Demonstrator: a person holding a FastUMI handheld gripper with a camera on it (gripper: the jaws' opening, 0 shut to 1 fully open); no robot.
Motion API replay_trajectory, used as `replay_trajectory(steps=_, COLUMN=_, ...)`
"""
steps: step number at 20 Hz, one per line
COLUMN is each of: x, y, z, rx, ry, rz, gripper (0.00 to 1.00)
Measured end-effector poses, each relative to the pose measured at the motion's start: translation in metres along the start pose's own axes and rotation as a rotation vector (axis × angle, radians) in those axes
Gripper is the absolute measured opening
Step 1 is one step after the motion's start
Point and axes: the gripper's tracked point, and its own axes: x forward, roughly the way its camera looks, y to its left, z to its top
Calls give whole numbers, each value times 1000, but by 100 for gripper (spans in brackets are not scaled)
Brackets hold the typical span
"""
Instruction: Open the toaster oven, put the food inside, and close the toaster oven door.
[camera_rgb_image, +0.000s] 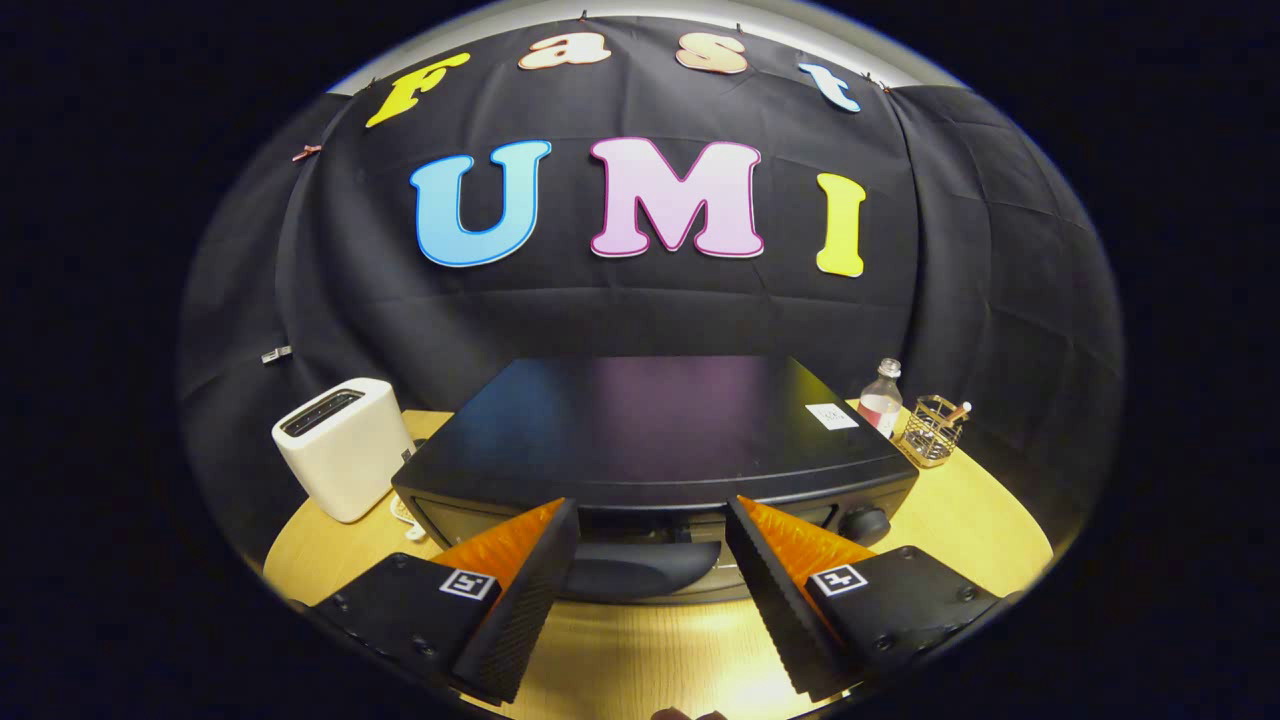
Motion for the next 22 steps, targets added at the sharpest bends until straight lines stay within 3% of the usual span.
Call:
replay_trajectory(steps=11, x=-18, y=3, z=-19, rx=61, ry=83, rz=27, gripper=99)
replay_trajectory(steps=22, x=-59, y=1, z=-56, rx=6, ry=112, rz=25, gripper=99)
